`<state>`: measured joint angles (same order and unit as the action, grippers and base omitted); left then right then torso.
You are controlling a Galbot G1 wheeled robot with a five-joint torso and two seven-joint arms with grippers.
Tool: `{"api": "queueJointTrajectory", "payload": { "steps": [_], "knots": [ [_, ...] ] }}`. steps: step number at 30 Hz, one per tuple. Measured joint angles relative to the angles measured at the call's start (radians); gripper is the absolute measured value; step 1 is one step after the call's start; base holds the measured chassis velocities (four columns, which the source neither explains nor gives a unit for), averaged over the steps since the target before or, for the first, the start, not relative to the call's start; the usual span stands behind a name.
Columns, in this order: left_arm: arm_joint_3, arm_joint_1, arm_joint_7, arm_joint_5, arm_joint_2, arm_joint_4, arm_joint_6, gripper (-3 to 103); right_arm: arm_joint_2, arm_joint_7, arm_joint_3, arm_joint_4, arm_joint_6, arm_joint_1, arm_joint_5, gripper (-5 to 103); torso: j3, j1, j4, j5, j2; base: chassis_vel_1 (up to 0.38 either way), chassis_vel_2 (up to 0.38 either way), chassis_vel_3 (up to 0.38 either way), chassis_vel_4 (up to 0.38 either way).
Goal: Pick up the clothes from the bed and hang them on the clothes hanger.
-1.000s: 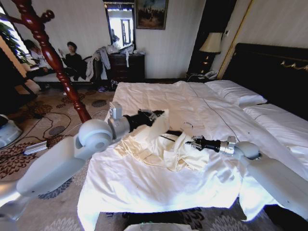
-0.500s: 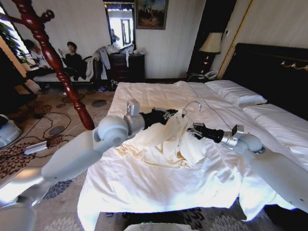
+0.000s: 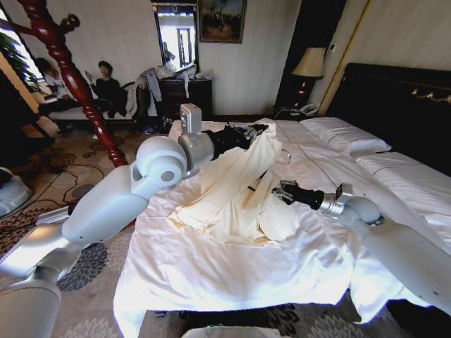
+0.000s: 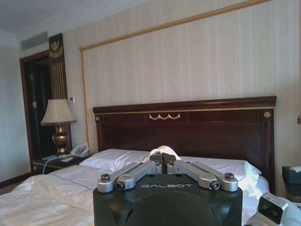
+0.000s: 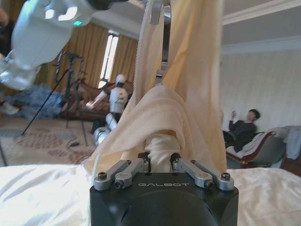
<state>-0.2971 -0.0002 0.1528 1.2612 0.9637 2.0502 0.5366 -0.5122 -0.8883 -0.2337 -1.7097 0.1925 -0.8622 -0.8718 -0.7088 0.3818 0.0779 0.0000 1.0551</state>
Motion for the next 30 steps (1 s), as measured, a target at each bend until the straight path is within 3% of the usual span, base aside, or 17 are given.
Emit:
{"api": "queueJointTrajectory", "payload": {
  "steps": [8,20,22,24,27,28,30],
  "knots": [
    [-0.048,0.004,0.014,-0.008,0.030,0.001,0.005,0,-0.009,-0.030,0.001,0.004,0.013,-0.012,0.031,15,0.000,0.000,0.0000,0.0000,0.000,0.000,0.000,0.000,0.000],
    [-0.107,0.005,0.082,-0.001,0.098,-0.013,-0.003,0,-0.016,-0.017,0.013,-0.014,0.013,0.000,-0.071,15,0.000,0.000,0.0001,0.0000,0.000,0.000,0.000,0.000,0.000],
    [-0.102,0.014,0.119,0.048,0.098,0.000,-0.006,0,-0.013,-0.022,0.004,-0.010,0.017,-0.003,-0.086,15,0.000,0.000,0.0000,0.0000,0.000,0.000,0.000,0.000,0.000],
    [-0.090,0.027,0.130,0.088,0.092,0.019,-0.011,11,-0.011,-0.022,0.000,-0.006,0.019,-0.004,-0.102,15,0.000,0.000,0.0001,0.0000,0.000,0.000,0.000,0.000,0.000],
    [-0.081,0.042,0.131,0.112,0.083,0.038,-0.017,16,-0.012,-0.019,-0.001,-0.004,0.018,-0.003,-0.122,15,0.000,0.000,0.0001,-0.0001,0.000,0.000,0.000,0.000,0.000],
    [-0.072,0.060,0.131,0.119,0.071,0.054,-0.019,27,-0.014,-0.013,-0.001,-0.003,0.017,-0.001,-0.144,15,0.000,0.000,0.0001,-0.0001,0.000,0.000,0.000,0.000,0.000],
    [-0.065,0.074,0.129,0.119,0.061,0.068,-0.020,27,-0.016,-0.009,-0.001,-0.003,0.015,0.001,-0.157,15,0.000,0.000,0.0000,-0.0001,0.000,0.000,0.000,0.000,0.000]
  ]
}}
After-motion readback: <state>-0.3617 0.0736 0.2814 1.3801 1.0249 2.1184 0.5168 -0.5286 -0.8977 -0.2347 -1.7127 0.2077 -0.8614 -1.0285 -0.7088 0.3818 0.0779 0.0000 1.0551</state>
